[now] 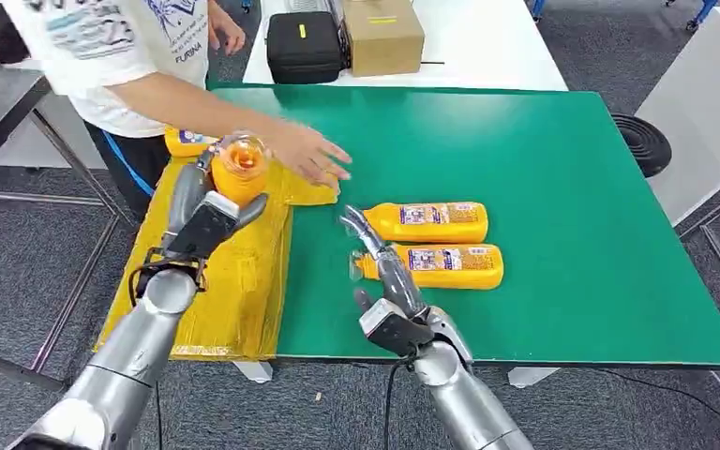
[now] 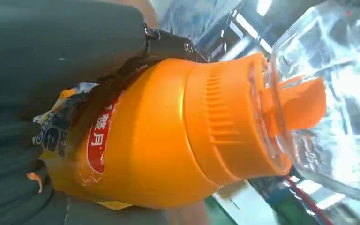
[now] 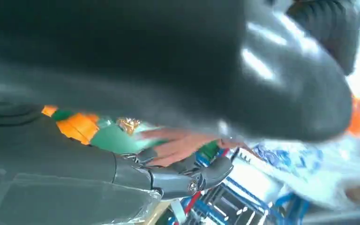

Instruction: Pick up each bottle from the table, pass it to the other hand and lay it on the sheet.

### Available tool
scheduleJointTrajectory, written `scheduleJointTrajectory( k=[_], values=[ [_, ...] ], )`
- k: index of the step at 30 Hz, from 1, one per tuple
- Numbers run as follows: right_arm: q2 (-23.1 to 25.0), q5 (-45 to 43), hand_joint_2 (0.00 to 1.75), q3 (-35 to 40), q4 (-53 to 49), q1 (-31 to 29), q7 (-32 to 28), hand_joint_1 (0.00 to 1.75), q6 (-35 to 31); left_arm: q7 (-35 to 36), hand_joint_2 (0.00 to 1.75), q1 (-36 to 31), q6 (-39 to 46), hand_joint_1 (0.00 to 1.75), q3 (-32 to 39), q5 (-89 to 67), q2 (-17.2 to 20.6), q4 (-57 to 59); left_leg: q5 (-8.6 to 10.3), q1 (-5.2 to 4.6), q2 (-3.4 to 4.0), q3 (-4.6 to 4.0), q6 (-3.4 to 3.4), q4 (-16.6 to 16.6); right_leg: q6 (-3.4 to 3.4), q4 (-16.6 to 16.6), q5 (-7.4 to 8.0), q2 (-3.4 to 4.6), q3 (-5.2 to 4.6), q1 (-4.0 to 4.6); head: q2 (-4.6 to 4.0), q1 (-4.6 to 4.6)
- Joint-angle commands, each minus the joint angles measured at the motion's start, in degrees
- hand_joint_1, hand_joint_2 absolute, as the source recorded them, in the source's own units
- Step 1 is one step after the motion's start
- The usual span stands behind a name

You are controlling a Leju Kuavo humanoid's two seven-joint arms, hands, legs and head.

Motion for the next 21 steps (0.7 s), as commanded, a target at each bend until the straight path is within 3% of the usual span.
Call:
scheduleJointTrajectory(
  k=[1,7,10,14,15,21],
  values=[
    [-3.4,-2.3,0.00,-1.6,-6.2,1.5,0.0,0.00,0.6,1.5,1.75,-6.8,0.2,1.75,-0.1,-3.7,3.0,5.5,-0.12,0.04,-0.01,0.23,-0.01,0.0,-0.16,0.0,-0.12,-0.10,0.29,0.08,0.00,-0.02],
    [-3.4,-2.3,0.00,-1.6,-6.2,1.5,0.0,0.00,0.6,1.5,1.75,-6.8,0.2,1.75,-0.1,-3.7,3.0,5.5,-0.11,0.03,0.01,0.22,-0.03,0.0,-0.16,0.0,-0.11,-0.07,0.26,0.07,0.00,-0.02],
    [-3.2,-5.1,0.00,-4.0,-8.9,2.4,0.0,0.00,-0.3,6.2,1.75,-11.3,-0.7,1.75,-6.3,-19.3,5.3,9.2,-0.03,0.00,0.03,0.07,-0.02,0.0,-0.08,0.0,-0.03,-0.01,0.08,0.03,0.00,-0.02],
    [-3.5,-5.6,0.00,-7.1,-12.8,4.2,0.0,0.00,1.8,7.0,1.75,-18.7,-11.6,1.75,-16.2,-31.3,4.4,24.8,-0.06,0.05,-0.18,0.10,-0.02,0.1,-0.14,0.1,-0.12,-0.26,0.15,0.08,0.00,-0.02],
    [-3.5,-5.8,1.75,-7.2,-13.2,4.5,0.0,0.00,2.0,6.4,1.75,-19.3,-13.1,1.75,-17.1,-31.8,4.1,27.1,0.00,0.03,-0.25,0.05,0.00,0.0,-0.09,0.0,-0.09,-0.31,0.13,0.06,0.00,0.00],
    [-2.9,-7.5,1.75,-8.1,-14.9,5.4,0.0,0.00,3.7,4.7,1.75,-23.0,-22.4,1.75,-25.0,-37.0,2.1,40.2,-0.06,-0.03,-0.03,0.17,-0.01,0.0,-0.09,0.0,-0.05,-0.08,0.19,0.00,0.00,0.00]
  ],
)
